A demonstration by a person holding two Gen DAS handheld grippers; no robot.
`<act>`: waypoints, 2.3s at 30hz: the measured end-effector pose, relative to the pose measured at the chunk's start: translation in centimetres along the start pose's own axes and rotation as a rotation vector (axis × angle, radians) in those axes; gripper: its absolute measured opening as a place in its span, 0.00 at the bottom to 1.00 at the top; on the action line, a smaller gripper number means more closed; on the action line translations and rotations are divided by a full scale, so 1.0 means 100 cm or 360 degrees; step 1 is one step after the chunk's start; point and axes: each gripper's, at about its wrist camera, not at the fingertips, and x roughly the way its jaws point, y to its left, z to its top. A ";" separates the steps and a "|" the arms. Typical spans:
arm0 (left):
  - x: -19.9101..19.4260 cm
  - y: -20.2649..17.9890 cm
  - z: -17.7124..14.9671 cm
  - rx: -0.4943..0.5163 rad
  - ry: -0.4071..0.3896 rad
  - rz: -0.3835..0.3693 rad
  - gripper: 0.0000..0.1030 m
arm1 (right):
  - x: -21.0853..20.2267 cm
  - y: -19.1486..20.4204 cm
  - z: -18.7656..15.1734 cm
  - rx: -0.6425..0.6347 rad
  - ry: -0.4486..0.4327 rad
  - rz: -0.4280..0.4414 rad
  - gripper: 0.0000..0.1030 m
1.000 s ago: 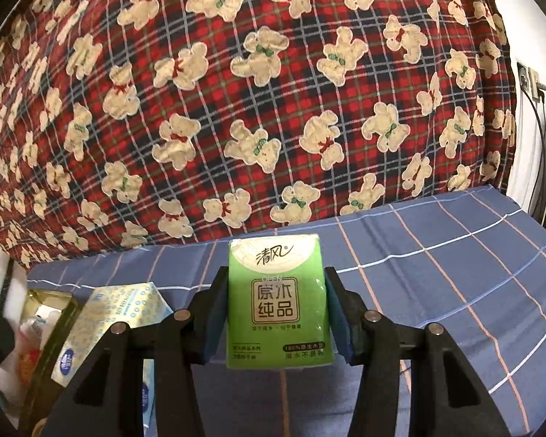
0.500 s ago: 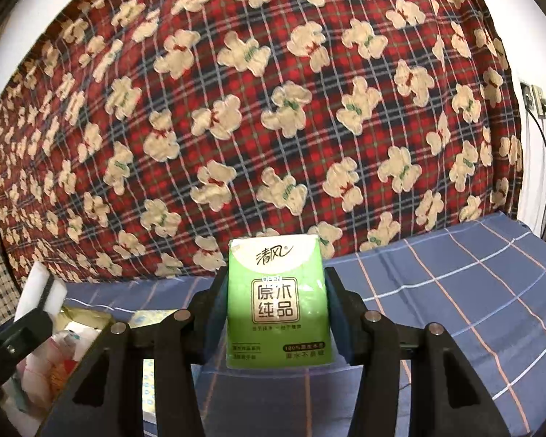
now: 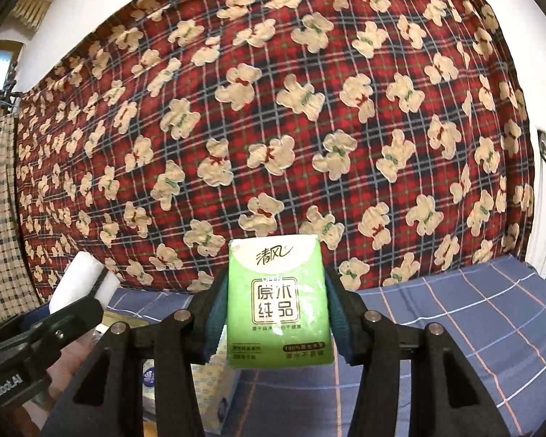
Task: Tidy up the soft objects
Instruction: 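Lift and carry the green tissue pack and sponge block over the gold tray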
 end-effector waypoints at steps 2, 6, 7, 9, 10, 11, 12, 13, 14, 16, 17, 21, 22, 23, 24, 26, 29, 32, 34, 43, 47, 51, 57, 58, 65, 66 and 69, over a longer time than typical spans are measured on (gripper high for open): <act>-0.002 0.001 0.000 -0.0002 -0.0017 0.0013 0.51 | -0.003 0.003 0.001 -0.0011 -0.0016 0.0007 0.51; -0.006 0.003 0.001 -0.0005 -0.0052 0.0041 0.51 | -0.006 0.005 0.002 -0.0009 -0.0032 0.0024 0.51; -0.007 0.003 0.001 0.0000 -0.0062 0.0057 0.51 | -0.006 0.006 0.002 -0.0009 -0.0033 0.0028 0.51; -0.008 0.003 0.001 0.0004 -0.0077 0.0081 0.51 | -0.007 0.007 0.003 -0.0007 -0.0035 0.0037 0.51; -0.008 0.004 0.001 0.0004 -0.0082 0.0092 0.51 | -0.007 0.008 0.003 -0.0007 -0.0035 0.0044 0.51; -0.009 0.004 0.001 0.0004 -0.0085 0.0103 0.51 | -0.007 0.010 0.003 -0.0009 -0.0032 0.0052 0.51; -0.009 0.004 0.001 0.0004 -0.0086 0.0106 0.51 | -0.007 0.012 0.004 -0.0012 -0.0030 0.0062 0.51; -0.008 0.005 0.001 -0.0001 -0.0080 0.0101 0.51 | -0.007 0.013 0.004 -0.0016 -0.0032 0.0069 0.51; -0.008 0.005 0.001 -0.0005 -0.0078 0.0100 0.51 | -0.007 0.016 0.004 -0.0024 -0.0036 0.0077 0.51; -0.009 0.005 0.001 -0.0004 -0.0079 0.0097 0.51 | -0.009 0.019 0.005 -0.0030 -0.0043 0.0093 0.51; -0.009 0.005 0.001 -0.0003 -0.0083 0.0098 0.51 | -0.010 0.020 0.005 -0.0031 -0.0046 0.0100 0.51; -0.013 0.007 0.001 -0.0018 -0.0113 0.0107 0.51 | -0.011 0.022 0.007 -0.0012 -0.0046 0.0126 0.51; -0.014 0.008 0.002 -0.0022 -0.0118 0.0116 0.51 | -0.011 0.023 0.007 -0.0005 -0.0043 0.0135 0.51; -0.016 0.010 0.002 -0.0030 -0.0128 0.0133 0.51 | -0.011 0.024 0.007 -0.0001 -0.0039 0.0142 0.51; -0.018 0.012 0.002 -0.0041 -0.0138 0.0142 0.51 | -0.011 0.025 0.007 0.0006 -0.0032 0.0152 0.51; -0.021 0.014 0.003 -0.0058 -0.0159 0.0162 0.51 | -0.010 0.029 0.007 0.0020 -0.0018 0.0173 0.51; -0.026 0.017 0.004 -0.0065 -0.0193 0.0206 0.51 | -0.011 0.037 0.007 0.0005 -0.0010 0.0206 0.51; -0.029 0.019 0.004 -0.0054 -0.0210 0.0259 0.51 | -0.013 0.047 0.006 -0.0025 -0.0015 0.0243 0.51; -0.031 0.021 0.005 -0.0061 -0.0220 0.0279 0.51 | -0.015 0.052 0.006 -0.0032 -0.0016 0.0262 0.51; -0.041 0.037 0.006 -0.0127 -0.0263 0.0360 0.51 | -0.014 0.063 0.005 -0.0039 -0.0014 0.0270 0.51; -0.046 0.047 0.004 -0.0154 -0.0269 0.0400 0.51 | -0.012 0.064 0.005 -0.0008 0.0007 0.0275 0.51; -0.048 0.058 0.005 -0.0184 -0.0274 0.0429 0.51 | -0.011 0.073 0.003 -0.0031 0.0020 0.0302 0.51; -0.050 0.064 0.005 -0.0196 -0.0277 0.0465 0.51 | -0.011 0.085 0.002 -0.0031 0.0024 0.0337 0.51; -0.051 0.065 0.005 -0.0196 -0.0277 0.0471 0.51 | -0.010 0.086 0.002 -0.0029 0.0023 0.0341 0.51; -0.056 0.072 0.005 -0.0213 -0.0273 0.0503 0.51 | -0.010 0.097 -0.001 -0.0067 0.0026 0.0371 0.51; -0.057 0.073 0.005 -0.0215 -0.0275 0.0507 0.51 | -0.010 0.097 -0.001 -0.0070 0.0027 0.0377 0.51; -0.061 0.077 0.005 -0.0207 -0.0270 0.0526 0.51 | -0.010 0.099 -0.001 -0.0068 0.0027 0.0399 0.51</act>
